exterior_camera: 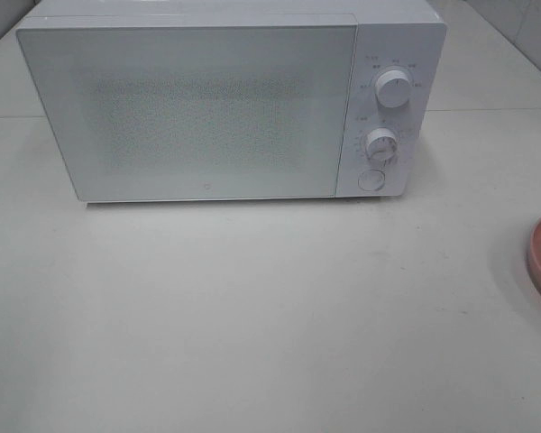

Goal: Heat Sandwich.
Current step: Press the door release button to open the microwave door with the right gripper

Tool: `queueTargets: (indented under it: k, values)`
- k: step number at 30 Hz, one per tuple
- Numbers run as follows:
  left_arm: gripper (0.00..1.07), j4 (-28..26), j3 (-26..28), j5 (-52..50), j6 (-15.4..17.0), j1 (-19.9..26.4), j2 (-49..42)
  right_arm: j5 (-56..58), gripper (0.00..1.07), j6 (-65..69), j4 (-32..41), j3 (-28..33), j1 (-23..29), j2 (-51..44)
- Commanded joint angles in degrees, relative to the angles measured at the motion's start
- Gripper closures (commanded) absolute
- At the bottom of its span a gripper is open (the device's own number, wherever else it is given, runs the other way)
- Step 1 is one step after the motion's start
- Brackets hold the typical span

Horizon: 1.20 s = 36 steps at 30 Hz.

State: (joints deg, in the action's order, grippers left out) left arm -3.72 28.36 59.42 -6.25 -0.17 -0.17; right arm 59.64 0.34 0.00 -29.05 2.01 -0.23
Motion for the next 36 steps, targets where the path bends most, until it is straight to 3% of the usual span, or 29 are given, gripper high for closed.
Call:
queueTargets:
  k: [1,21,36]
  values:
    - [0.03,0.06,-0.06,-0.46,0.11,0.11,-1.32,-0.23,0.32,0.0,0.34,0.06,0.23,-1.49]
    - [0.03,0.06,-0.06,-0.46,0.11,0.11,-1.32,-1.49,0.32,0.0,0.52,-2.01,0.23,-1.09]
    - [0.03,0.06,-0.06,-0.46,0.11,0.11,-1.32,-8.42,0.32,0.0,0.52,-3.27,0.23,10.31]
